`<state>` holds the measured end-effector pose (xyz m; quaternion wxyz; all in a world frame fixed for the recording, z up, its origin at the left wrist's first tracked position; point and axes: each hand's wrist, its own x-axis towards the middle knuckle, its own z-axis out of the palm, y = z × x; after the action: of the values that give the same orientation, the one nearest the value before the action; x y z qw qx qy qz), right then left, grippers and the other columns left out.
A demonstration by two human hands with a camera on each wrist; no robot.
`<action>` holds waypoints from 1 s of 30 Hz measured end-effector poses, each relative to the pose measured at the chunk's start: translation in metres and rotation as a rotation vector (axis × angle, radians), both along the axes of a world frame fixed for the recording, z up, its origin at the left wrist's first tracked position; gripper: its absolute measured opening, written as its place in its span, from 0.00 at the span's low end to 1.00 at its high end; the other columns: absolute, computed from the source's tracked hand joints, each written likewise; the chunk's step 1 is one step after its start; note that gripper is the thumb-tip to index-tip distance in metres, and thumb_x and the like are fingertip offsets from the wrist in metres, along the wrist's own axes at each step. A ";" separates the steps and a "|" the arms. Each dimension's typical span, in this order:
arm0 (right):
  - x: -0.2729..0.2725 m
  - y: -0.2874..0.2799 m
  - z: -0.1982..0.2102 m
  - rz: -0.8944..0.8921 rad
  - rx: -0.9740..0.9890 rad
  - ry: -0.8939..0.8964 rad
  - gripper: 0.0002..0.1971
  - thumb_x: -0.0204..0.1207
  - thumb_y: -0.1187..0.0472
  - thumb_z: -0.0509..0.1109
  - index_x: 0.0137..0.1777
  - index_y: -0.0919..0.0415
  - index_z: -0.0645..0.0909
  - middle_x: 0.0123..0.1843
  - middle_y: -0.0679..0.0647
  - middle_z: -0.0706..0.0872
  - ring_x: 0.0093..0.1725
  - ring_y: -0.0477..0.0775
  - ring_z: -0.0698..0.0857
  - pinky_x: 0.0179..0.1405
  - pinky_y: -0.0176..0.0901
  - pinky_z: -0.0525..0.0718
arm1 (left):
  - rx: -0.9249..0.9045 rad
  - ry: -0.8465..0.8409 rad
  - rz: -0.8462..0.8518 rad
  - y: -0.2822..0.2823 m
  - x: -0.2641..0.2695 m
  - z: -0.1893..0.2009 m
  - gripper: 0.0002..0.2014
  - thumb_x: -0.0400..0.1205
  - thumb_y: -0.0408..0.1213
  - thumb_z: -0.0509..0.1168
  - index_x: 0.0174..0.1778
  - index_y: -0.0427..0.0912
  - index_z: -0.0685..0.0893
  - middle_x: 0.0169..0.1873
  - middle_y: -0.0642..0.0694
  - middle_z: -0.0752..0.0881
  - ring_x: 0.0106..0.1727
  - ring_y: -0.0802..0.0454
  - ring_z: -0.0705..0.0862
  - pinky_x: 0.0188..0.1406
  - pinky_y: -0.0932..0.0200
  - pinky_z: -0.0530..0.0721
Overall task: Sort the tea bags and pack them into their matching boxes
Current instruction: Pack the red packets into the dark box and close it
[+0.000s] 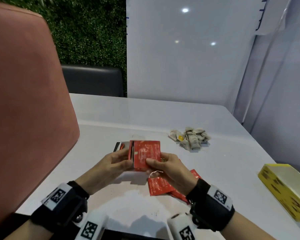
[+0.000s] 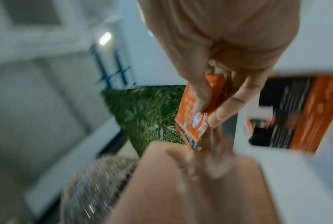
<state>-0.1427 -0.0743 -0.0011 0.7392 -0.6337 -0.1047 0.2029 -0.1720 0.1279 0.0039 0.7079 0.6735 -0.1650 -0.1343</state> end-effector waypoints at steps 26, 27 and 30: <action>-0.002 0.002 0.018 -0.075 -0.368 -0.275 0.12 0.71 0.63 0.76 0.49 0.64 0.77 0.40 0.59 0.88 0.33 0.54 0.87 0.26 0.41 0.84 | -0.389 0.324 0.489 -0.044 0.022 -0.011 0.23 0.73 0.43 0.70 0.61 0.34 0.82 0.52 0.34 0.89 0.51 0.40 0.89 0.57 0.39 0.85; -0.002 0.002 0.019 -0.145 -0.402 -0.391 0.09 0.71 0.64 0.75 0.46 0.63 0.77 0.39 0.57 0.88 0.33 0.53 0.87 0.27 0.42 0.84 | -0.401 0.326 0.479 -0.043 0.023 -0.010 0.23 0.72 0.46 0.69 0.59 0.34 0.83 0.49 0.35 0.90 0.48 0.42 0.90 0.52 0.43 0.88; -0.003 -0.001 0.022 -0.384 -0.612 -0.898 0.04 0.73 0.61 0.70 0.44 0.58 0.77 0.38 0.49 0.83 0.35 0.51 0.82 0.30 0.40 0.78 | -0.475 0.362 0.411 -0.040 0.025 -0.007 0.26 0.68 0.55 0.67 0.50 0.34 0.84 0.43 0.38 0.89 0.46 0.45 0.89 0.48 0.48 0.89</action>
<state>-0.1454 -0.0752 0.0209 0.4287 -0.8504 -0.2280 -0.2028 -0.1473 0.0882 -0.0032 0.8747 0.4745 0.0750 -0.0641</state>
